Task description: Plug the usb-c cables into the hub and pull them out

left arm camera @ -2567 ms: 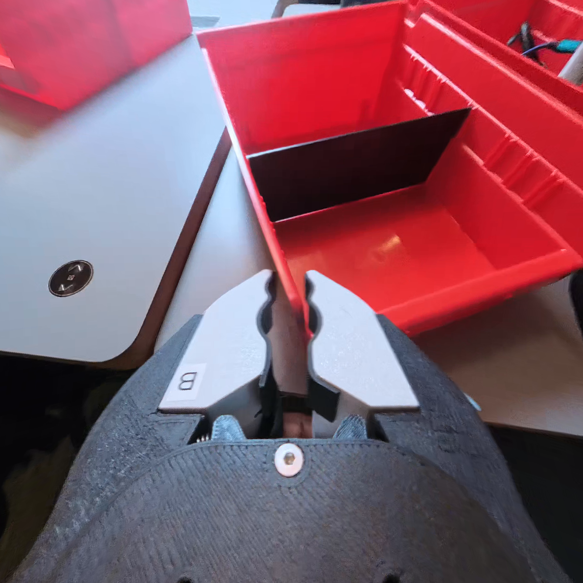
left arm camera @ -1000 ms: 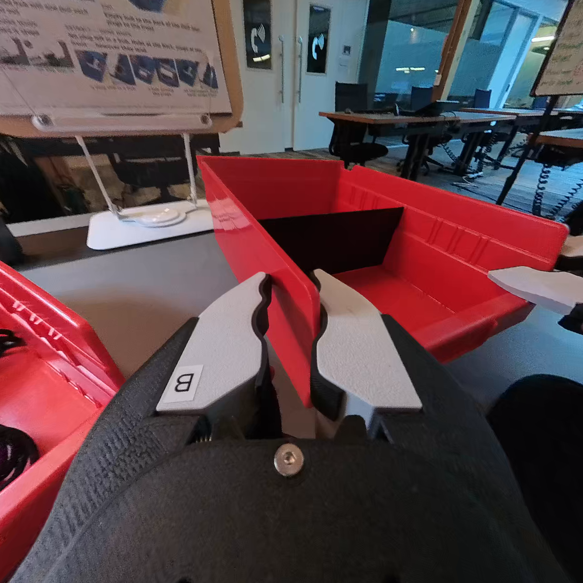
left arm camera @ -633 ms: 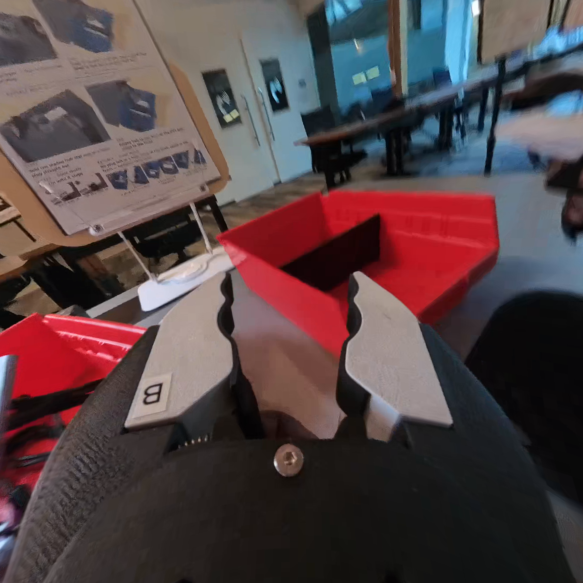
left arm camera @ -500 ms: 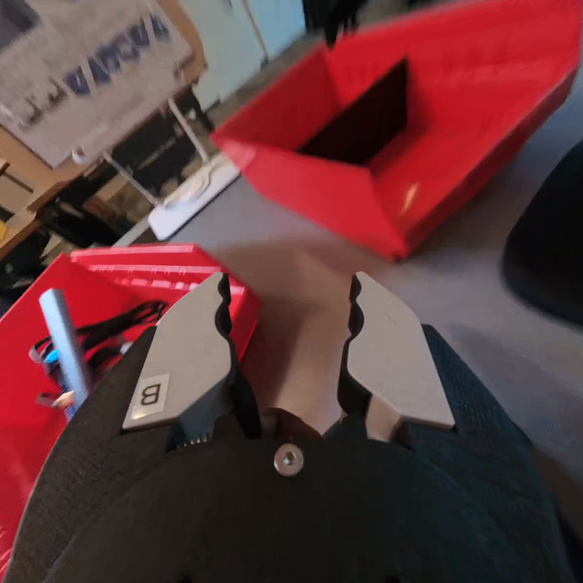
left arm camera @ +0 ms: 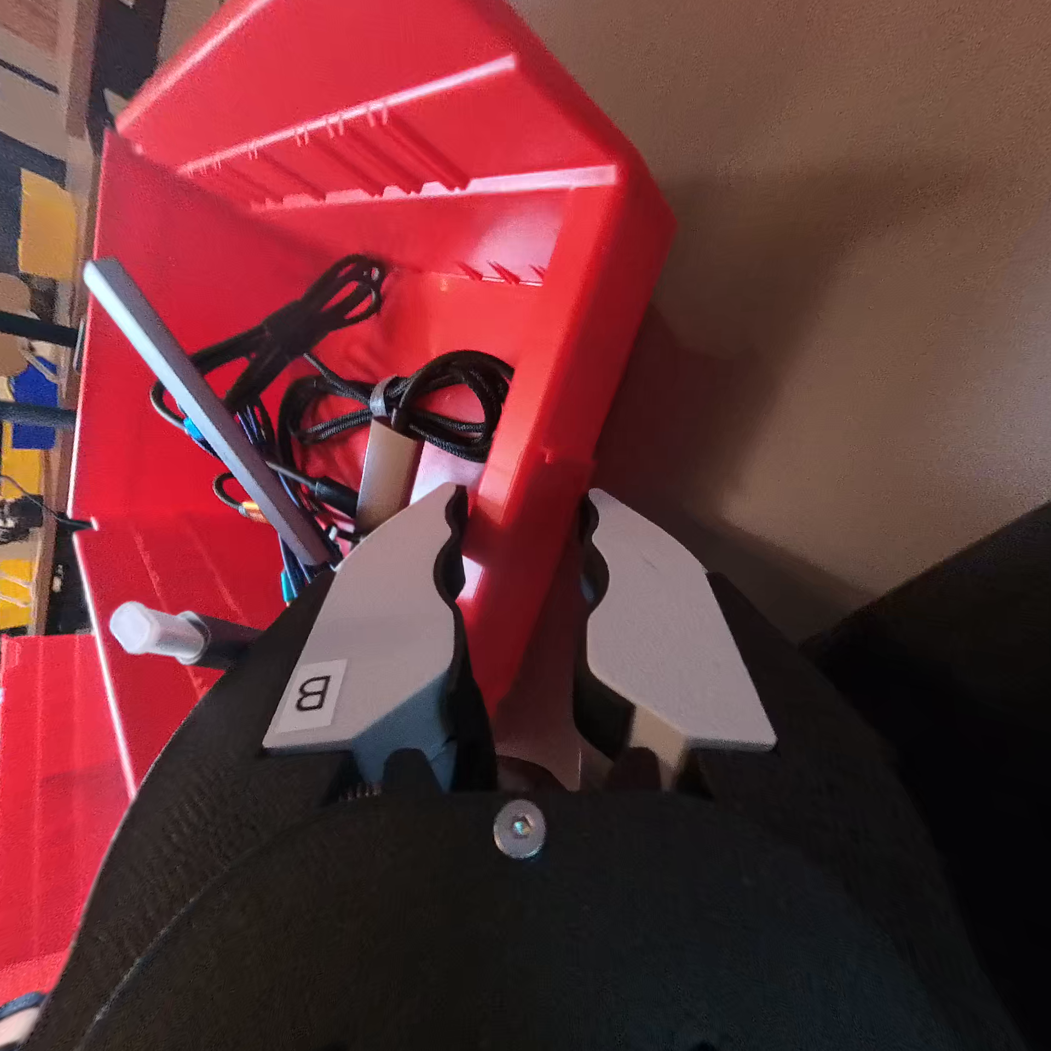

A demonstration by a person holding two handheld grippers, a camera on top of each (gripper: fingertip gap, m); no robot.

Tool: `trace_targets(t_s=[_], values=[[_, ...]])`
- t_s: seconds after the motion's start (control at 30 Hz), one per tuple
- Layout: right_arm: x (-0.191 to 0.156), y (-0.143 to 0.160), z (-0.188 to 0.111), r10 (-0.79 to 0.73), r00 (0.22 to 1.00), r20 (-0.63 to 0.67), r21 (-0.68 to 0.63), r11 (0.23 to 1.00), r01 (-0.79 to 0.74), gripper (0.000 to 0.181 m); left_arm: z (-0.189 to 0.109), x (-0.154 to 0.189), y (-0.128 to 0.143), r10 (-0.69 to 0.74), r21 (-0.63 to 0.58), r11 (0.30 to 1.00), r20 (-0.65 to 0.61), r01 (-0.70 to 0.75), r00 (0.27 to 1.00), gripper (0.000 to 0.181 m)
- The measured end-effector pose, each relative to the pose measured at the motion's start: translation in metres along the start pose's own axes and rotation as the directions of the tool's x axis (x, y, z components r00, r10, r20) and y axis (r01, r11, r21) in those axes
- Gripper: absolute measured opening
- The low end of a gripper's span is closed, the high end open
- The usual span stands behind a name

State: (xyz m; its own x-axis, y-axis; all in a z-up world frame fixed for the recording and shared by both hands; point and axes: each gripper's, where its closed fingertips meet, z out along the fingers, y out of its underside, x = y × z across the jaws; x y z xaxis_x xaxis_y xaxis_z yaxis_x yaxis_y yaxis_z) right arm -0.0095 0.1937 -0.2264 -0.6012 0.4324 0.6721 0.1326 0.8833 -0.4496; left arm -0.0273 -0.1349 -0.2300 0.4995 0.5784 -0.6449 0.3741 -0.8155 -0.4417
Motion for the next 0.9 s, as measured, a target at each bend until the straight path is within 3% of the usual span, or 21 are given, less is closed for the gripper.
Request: trace_targets(t_s=[0.47,0.67,0.73,0.8,0.87,0.9], values=[[0.055,0.136,-0.046,0.045,0.984,-0.175,-0.110,0.992,-0.065,0.043,-0.062,-0.037,0.140,0.062,0.022,0.998,-0.040,-0.061,0.997,0.040],[0.059,0.160,-0.061,0.158,0.969,-0.190,-0.121,0.976,-0.183,0.049,-0.081,-0.052,0.189,0.085,0.035,0.996,0.003,-0.085,0.996,0.042],[0.058,0.149,-0.068,0.310,0.942,-0.130,-0.032,0.948,-0.317,0.056,-0.087,-0.057,0.204,0.039,0.003,0.999,0.035,-0.039,0.999,0.046],[0.068,0.119,-0.084,0.428,0.901,-0.066,0.172,0.895,-0.412,0.063,-0.095,-0.054,0.206,-0.106,0.007,0.994,-0.026,0.106,0.994,0.053],[0.085,0.077,-0.113,0.499,0.867,0.004,0.445,0.775,-0.448,0.065,-0.111,-0.048,0.186,-0.209,0.132,0.965,-0.126,0.225,0.970,0.053],[0.095,0.056,-0.132,0.533,0.845,0.043,0.582,0.674,-0.455,0.066,-0.122,-0.049,0.168,-0.254,0.231,0.928,-0.177,0.291,0.951,0.052]])
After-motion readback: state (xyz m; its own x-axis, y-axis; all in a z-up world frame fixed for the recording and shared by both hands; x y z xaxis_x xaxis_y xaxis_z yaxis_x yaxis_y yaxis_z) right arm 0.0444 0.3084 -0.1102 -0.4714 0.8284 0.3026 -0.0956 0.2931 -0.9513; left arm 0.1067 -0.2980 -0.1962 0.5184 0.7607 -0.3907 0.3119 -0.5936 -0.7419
